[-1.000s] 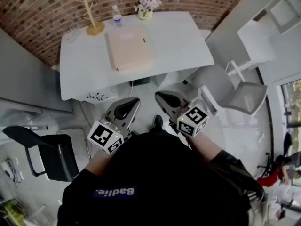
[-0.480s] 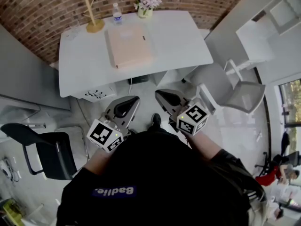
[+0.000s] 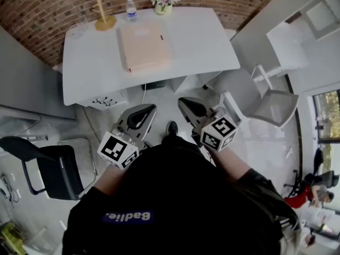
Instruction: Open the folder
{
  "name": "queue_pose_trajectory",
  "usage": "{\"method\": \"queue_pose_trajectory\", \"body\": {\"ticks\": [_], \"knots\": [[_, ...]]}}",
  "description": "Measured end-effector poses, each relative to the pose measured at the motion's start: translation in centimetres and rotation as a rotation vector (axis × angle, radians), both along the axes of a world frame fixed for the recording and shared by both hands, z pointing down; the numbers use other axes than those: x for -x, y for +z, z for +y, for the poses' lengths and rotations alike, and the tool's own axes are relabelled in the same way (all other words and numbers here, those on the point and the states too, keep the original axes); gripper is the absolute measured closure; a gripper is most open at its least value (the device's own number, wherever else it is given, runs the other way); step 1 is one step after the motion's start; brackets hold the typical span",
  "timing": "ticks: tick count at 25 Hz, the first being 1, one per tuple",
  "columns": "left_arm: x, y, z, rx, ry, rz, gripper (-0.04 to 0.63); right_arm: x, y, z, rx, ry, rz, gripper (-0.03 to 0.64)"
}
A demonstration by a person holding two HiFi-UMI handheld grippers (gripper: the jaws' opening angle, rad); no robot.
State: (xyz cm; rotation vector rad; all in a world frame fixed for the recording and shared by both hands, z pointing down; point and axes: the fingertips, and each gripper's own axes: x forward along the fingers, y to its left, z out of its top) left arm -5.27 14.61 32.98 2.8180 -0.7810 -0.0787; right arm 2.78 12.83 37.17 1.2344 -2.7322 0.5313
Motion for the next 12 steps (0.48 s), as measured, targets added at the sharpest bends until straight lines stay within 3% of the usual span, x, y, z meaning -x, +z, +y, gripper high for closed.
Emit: {"method": "queue_pose_trajectory", "body": {"ticks": [12], "knots": [[-3.9,0.9,-8.3,0.017,-0.117,-0.119,0.594,-5.1,2.1,-9.0,0.034,-0.043,-0.087,0.589]]}}
